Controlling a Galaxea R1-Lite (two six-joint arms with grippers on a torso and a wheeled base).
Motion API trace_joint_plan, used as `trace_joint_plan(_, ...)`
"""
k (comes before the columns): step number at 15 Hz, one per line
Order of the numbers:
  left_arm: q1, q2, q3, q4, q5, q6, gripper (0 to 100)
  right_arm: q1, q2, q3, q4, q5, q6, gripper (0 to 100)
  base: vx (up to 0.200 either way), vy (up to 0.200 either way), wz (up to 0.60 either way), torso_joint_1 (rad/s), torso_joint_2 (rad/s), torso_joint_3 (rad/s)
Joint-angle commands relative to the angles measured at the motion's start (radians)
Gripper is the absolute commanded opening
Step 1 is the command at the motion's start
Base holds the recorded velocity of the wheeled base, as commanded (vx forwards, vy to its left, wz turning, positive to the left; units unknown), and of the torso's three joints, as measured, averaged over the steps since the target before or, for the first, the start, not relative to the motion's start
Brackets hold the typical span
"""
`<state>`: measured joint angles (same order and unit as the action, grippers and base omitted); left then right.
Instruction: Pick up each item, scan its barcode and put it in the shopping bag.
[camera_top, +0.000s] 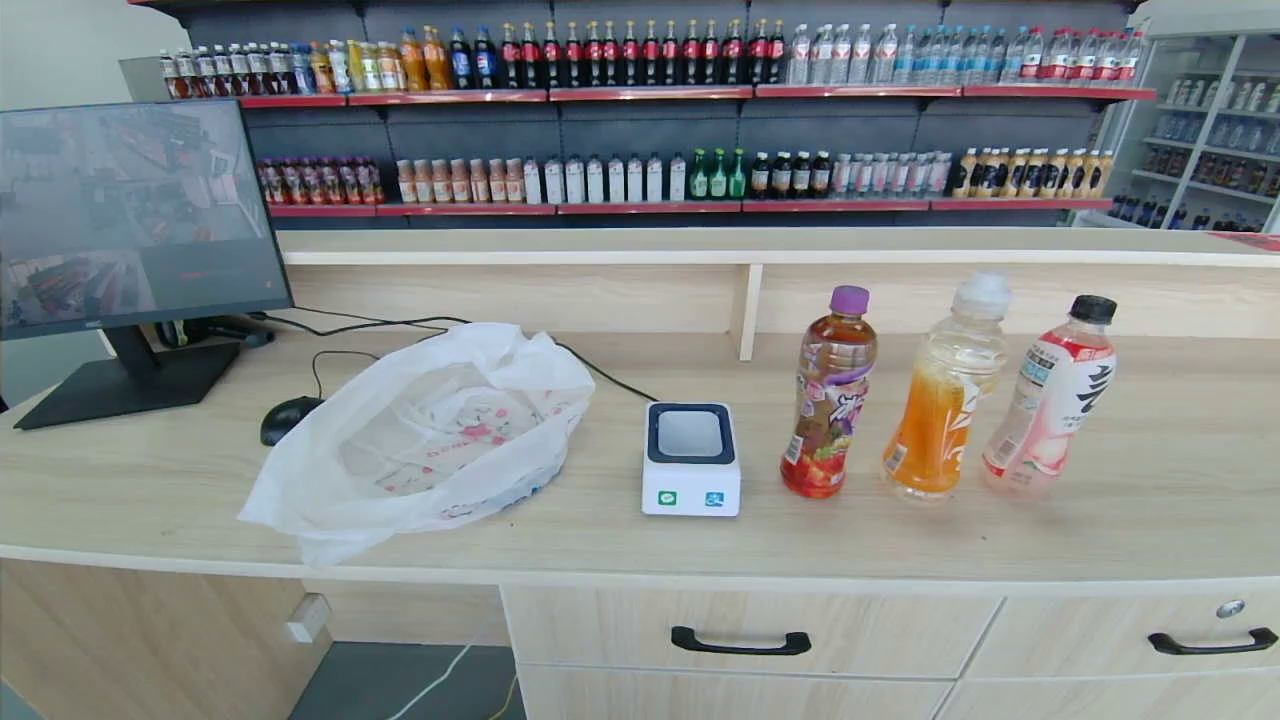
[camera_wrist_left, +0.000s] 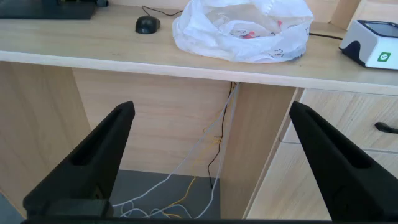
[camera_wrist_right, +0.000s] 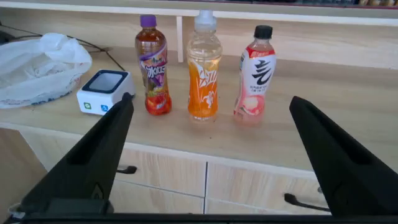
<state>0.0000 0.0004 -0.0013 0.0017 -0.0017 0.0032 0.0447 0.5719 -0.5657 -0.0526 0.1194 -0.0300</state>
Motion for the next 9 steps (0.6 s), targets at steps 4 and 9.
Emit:
trace_joint_plan(4, 0.002, 0.000, 0.000, 0.000, 0.000, 0.000, 100, 0.225, 0.470, -0.008, -0.495, -0.060, -0.084, 100, 0.000, 0.000, 0.00, 0.000, 0.00, 0.000)
trace_joint_plan(9, 0.000, 0.000, 0.000, 0.000, 0.000, 0.000, 100, 0.488, 0.807, 0.003, -0.923, -0.273, -0.031, 100, 0.000, 0.000, 0.00, 0.000, 0.00, 0.000)
